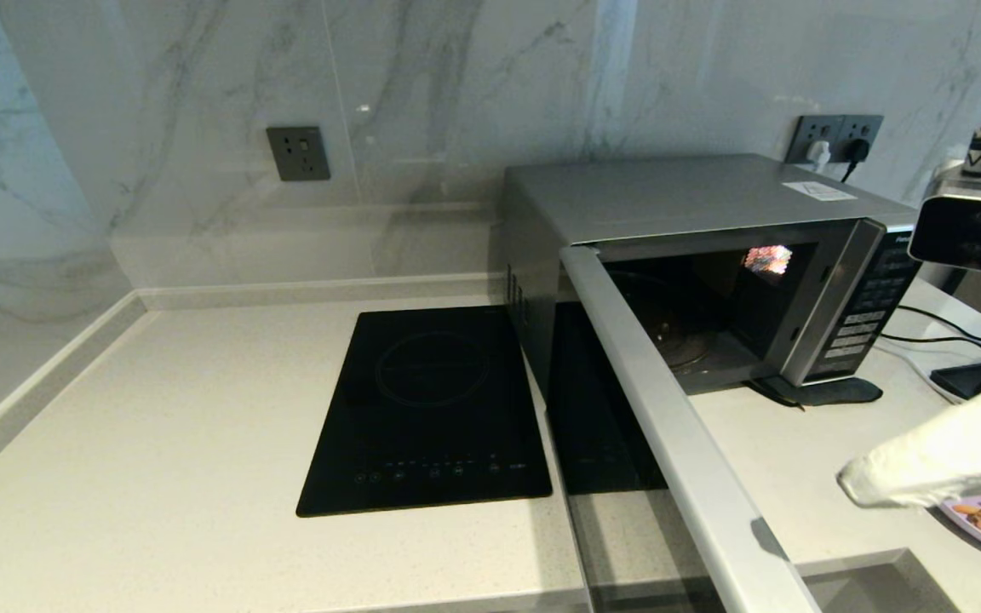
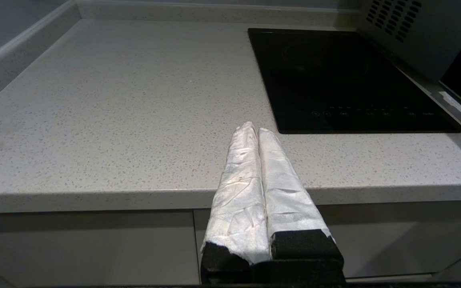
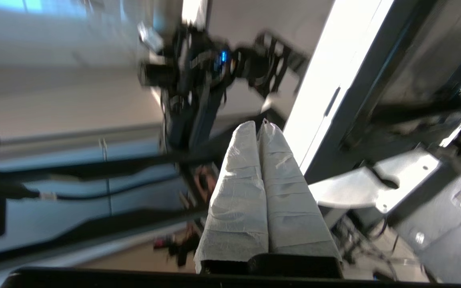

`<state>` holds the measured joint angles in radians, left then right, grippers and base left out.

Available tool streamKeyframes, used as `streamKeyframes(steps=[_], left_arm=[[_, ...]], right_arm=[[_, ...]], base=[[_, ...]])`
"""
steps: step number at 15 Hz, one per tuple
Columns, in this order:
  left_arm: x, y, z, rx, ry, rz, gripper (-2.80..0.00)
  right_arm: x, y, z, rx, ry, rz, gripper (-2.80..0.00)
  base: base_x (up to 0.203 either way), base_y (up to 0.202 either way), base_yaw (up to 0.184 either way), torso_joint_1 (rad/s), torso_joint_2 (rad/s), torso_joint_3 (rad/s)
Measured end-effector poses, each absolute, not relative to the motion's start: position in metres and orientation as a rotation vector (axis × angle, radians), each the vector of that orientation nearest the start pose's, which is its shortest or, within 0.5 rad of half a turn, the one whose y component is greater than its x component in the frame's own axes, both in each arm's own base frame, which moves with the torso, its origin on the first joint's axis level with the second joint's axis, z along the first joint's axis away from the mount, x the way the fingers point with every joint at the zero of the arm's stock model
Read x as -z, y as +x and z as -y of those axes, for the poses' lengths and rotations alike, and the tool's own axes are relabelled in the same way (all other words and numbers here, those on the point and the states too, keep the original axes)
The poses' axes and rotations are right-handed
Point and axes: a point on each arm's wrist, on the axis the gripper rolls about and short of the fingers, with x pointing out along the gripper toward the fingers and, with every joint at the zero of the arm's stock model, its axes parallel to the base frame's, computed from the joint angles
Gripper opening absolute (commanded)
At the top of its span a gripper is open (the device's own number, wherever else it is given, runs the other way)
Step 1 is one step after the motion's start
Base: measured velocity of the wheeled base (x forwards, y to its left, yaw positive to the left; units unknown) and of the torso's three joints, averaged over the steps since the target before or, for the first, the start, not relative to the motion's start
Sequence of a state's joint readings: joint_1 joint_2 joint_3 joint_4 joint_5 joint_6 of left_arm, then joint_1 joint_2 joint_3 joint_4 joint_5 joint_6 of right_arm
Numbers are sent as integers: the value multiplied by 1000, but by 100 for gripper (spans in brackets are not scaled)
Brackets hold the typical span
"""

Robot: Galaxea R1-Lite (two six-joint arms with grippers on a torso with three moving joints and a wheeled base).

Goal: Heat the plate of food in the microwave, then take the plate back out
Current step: Close the microwave oven

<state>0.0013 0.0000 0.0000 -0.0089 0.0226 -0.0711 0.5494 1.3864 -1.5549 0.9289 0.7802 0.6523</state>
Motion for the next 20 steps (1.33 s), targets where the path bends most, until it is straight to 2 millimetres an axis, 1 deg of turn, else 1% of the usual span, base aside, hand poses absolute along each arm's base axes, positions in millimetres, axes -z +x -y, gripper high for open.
streamKeyframes(steps=[4, 6, 9, 12, 14, 16, 20], left_arm=[[-76, -23, 0, -24, -71, 10, -280], [-76, -23, 0, -24, -71, 10, -280], [-76, -23, 0, -24, -72, 10, -280], [-76, -23, 0, -23, -71, 10, -280], [-76, -23, 0, -24, -71, 9, -280], [-76, -23, 0, -24, -72, 10, -280], [-76, -23, 0, -24, -71, 10, -280]], right_arm=[[-329, 133, -110, -970, 587, -1253, -280], [-326, 130, -117, -955, 547, -1263, -280], [-322, 125, -137, -952, 447, -1249, -280], [-323, 124, -159, -998, 437, -1250, -280], [-320, 123, -168, -1012, 420, -1270, -280], [-318, 122, -173, -1020, 404, -1283, -280], [-311, 124, -176, -964, 381, -1286, -280]], base=[[0, 0, 0, 0, 0, 0], [0, 0, 0, 0, 0, 0], [0, 0, 0, 0, 0, 0], [0, 0, 0, 0, 0, 0], [0, 0, 0, 0, 0, 0], [0, 0, 0, 0, 0, 0], [0, 0, 0, 0, 0, 0]])
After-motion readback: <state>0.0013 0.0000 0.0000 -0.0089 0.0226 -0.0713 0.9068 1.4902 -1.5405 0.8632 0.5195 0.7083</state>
